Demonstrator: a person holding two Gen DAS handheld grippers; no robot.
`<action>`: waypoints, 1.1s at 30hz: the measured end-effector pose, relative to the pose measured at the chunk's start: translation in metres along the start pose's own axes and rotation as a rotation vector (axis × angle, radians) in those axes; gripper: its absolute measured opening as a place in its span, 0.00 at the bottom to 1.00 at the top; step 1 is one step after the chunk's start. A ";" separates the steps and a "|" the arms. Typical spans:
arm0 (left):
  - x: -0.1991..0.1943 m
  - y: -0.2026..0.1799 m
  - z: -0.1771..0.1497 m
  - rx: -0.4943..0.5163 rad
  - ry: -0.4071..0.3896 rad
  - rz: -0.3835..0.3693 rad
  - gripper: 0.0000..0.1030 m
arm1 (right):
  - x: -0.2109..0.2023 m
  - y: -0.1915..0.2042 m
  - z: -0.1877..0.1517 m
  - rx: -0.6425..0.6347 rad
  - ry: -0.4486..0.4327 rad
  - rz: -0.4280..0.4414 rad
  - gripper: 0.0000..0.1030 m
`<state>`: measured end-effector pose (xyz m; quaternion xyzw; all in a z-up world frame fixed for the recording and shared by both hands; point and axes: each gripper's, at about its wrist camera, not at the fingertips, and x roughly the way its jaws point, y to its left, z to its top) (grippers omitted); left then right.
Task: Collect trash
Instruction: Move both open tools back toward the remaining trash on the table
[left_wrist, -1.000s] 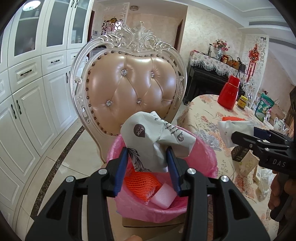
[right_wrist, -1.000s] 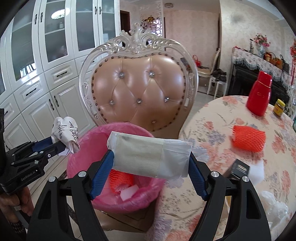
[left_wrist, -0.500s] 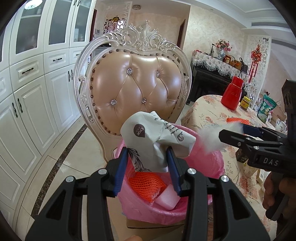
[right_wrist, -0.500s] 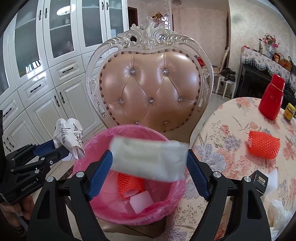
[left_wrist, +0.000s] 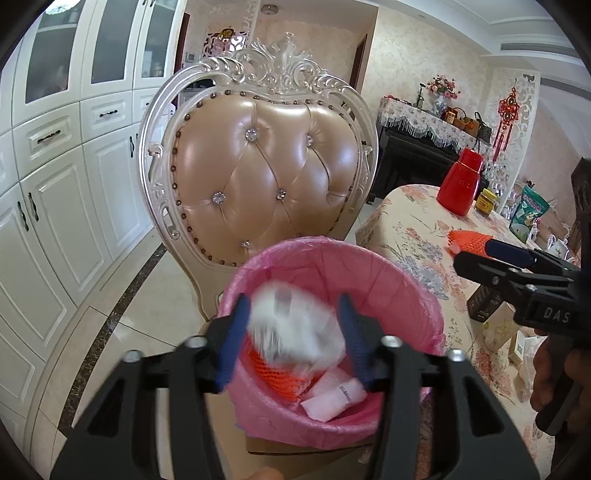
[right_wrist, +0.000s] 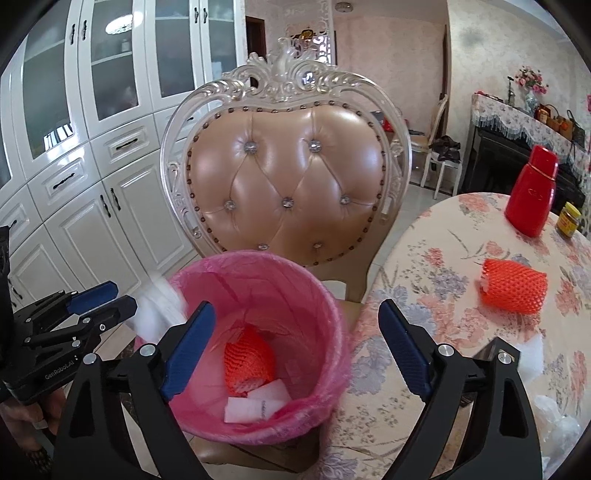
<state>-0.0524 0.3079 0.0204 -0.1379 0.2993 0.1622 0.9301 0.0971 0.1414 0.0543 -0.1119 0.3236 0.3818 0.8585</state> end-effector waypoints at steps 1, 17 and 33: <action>0.001 -0.002 0.001 0.004 0.001 -0.002 0.54 | -0.002 -0.003 -0.001 0.008 0.000 -0.003 0.82; -0.003 -0.040 0.000 0.049 -0.001 -0.048 0.54 | -0.044 -0.039 -0.021 0.059 -0.039 -0.055 0.82; -0.005 -0.104 -0.015 0.123 0.017 -0.130 0.56 | -0.093 -0.096 -0.066 0.144 -0.051 -0.140 0.82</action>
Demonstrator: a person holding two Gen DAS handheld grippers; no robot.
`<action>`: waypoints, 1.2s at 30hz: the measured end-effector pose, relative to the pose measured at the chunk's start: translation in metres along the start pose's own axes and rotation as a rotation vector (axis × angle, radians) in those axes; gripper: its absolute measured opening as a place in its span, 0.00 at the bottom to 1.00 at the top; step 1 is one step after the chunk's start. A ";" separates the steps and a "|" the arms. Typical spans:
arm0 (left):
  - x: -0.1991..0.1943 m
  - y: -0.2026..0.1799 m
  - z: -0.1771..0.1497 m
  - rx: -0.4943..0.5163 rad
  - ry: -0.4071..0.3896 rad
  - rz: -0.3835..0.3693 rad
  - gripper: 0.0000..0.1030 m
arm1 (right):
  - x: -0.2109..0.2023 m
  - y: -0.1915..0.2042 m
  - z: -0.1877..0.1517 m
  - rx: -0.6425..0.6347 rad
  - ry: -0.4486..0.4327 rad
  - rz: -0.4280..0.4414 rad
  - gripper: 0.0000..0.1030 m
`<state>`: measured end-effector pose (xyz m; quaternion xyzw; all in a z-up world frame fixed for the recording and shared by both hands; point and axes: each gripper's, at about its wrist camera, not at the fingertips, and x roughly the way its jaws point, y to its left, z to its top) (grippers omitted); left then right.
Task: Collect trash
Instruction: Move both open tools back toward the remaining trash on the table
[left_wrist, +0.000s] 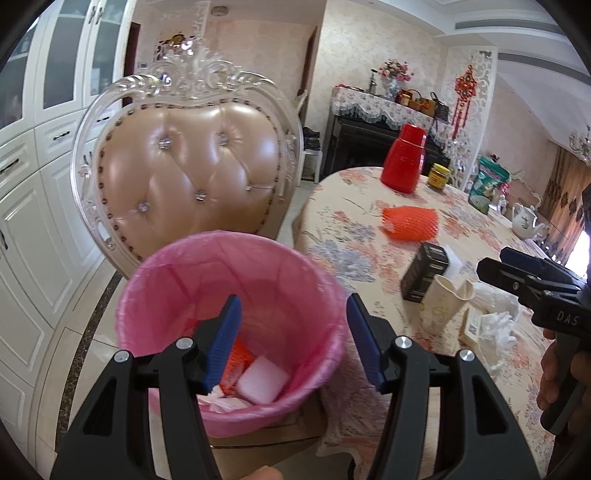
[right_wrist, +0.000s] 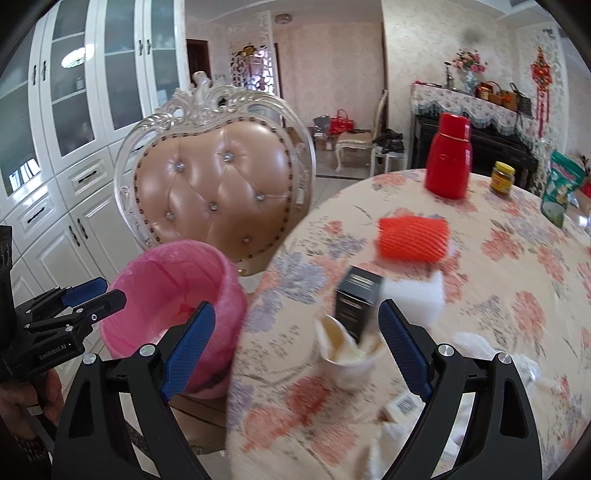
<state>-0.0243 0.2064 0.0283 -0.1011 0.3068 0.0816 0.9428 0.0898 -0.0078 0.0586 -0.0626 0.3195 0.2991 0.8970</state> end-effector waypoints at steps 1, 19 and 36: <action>0.001 -0.007 -0.001 0.007 0.002 -0.008 0.56 | -0.003 -0.006 -0.003 0.004 0.001 -0.009 0.82; 0.021 -0.101 -0.015 0.097 0.051 -0.122 0.56 | -0.041 -0.115 -0.056 0.148 0.022 -0.132 0.82; 0.055 -0.194 -0.048 0.182 0.159 -0.233 0.56 | -0.067 -0.185 -0.090 0.224 0.034 -0.185 0.82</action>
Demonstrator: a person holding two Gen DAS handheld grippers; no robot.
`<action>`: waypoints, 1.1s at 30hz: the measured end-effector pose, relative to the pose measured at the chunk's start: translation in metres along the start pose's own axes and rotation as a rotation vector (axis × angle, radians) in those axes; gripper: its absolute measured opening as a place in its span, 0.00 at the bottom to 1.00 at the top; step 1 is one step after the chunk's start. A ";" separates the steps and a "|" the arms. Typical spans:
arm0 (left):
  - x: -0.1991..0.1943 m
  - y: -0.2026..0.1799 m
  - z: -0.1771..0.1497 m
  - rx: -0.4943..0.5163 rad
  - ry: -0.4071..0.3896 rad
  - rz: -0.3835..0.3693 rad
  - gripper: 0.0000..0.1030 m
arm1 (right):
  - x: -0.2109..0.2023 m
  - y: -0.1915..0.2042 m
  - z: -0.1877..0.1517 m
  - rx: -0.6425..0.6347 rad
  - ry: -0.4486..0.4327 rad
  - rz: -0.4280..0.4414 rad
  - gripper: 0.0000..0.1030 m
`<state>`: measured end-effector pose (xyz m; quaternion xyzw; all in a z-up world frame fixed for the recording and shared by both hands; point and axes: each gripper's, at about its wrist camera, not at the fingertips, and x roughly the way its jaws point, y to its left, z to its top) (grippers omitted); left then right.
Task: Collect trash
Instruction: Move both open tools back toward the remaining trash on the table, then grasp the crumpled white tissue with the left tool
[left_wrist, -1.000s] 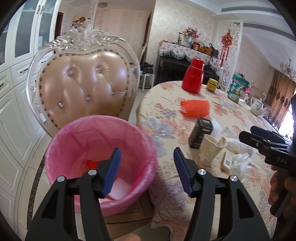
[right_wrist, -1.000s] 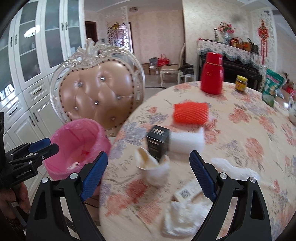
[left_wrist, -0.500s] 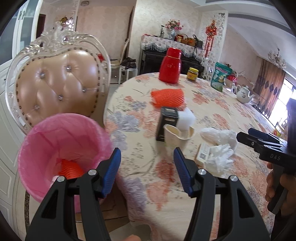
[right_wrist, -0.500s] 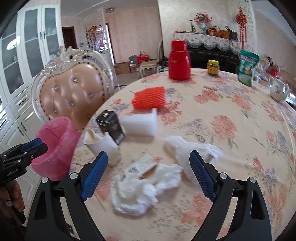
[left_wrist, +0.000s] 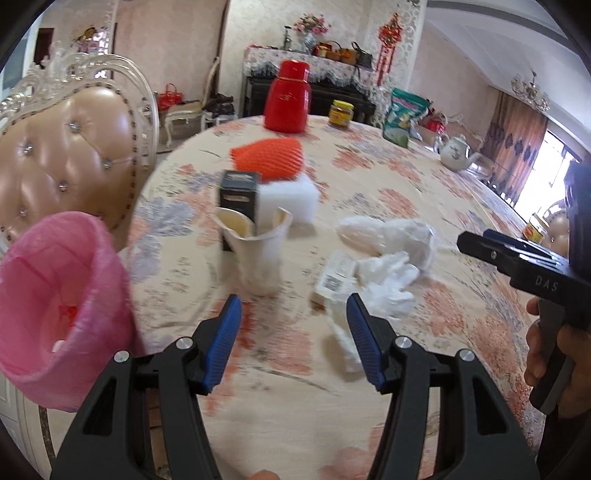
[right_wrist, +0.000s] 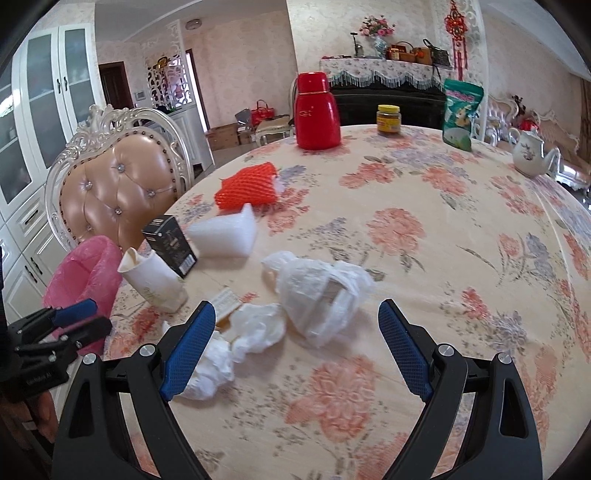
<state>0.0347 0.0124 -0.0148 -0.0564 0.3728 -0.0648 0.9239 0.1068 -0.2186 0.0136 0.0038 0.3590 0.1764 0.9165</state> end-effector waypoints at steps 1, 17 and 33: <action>0.004 -0.006 -0.001 0.007 0.007 -0.006 0.56 | -0.001 -0.004 -0.001 0.003 0.000 -0.002 0.82; 0.055 -0.061 -0.007 0.006 0.110 -0.030 0.76 | -0.007 -0.045 -0.010 0.029 0.010 -0.011 0.82; 0.081 -0.067 -0.011 0.068 0.176 0.074 0.43 | 0.009 -0.048 -0.008 0.027 0.039 0.002 0.82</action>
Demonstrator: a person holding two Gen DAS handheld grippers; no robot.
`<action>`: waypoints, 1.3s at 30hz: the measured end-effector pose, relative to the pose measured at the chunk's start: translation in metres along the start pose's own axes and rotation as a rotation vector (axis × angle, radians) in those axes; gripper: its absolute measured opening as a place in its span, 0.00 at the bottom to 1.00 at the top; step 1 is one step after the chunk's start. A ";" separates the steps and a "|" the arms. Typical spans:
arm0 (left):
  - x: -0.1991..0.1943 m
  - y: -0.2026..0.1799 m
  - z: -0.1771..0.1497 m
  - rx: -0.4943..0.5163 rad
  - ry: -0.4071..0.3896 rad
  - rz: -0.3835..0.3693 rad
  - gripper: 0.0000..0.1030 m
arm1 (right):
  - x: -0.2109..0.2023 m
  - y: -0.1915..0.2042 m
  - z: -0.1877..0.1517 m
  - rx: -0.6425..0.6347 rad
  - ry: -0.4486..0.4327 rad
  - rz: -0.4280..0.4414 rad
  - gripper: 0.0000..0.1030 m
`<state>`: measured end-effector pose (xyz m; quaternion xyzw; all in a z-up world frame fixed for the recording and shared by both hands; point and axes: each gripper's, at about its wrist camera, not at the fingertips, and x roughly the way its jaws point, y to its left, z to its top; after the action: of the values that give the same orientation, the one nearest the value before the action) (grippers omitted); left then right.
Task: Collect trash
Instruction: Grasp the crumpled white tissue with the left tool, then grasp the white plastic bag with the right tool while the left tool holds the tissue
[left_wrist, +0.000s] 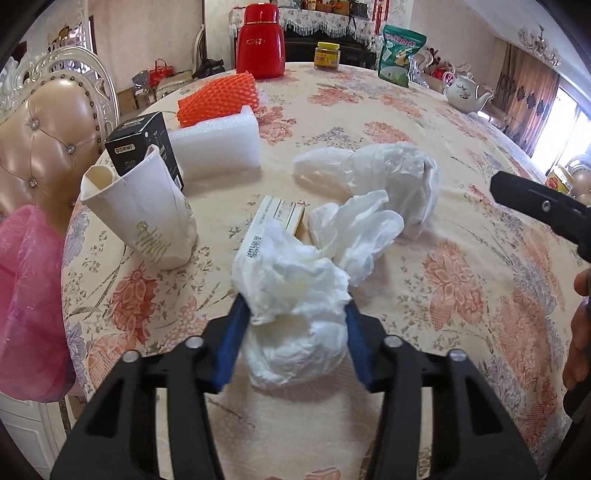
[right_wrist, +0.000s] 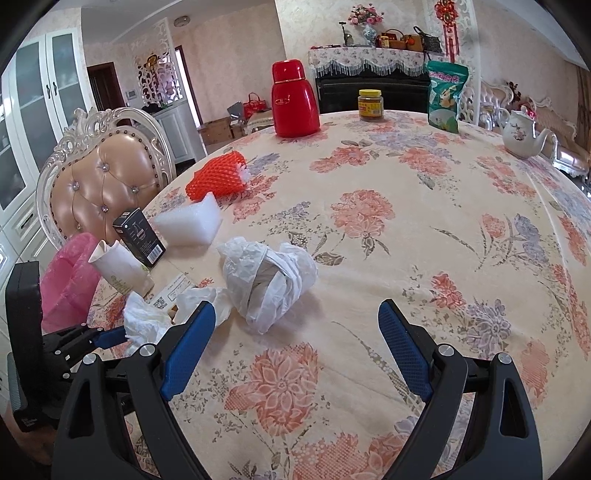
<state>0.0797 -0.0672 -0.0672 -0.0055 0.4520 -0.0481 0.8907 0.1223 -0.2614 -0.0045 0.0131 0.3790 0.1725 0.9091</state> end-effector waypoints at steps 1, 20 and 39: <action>-0.002 0.002 0.001 -0.001 -0.002 -0.005 0.41 | 0.002 0.001 0.001 -0.003 0.003 0.003 0.82; -0.037 0.026 0.001 -0.015 -0.072 -0.052 0.26 | 0.056 0.018 0.019 -0.008 0.078 -0.023 0.82; -0.082 0.063 0.002 -0.066 -0.164 -0.026 0.26 | 0.104 0.027 0.032 -0.049 0.155 -0.072 0.80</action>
<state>0.0388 0.0029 -0.0034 -0.0446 0.3790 -0.0439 0.9233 0.2036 -0.1988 -0.0488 -0.0360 0.4440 0.1493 0.8827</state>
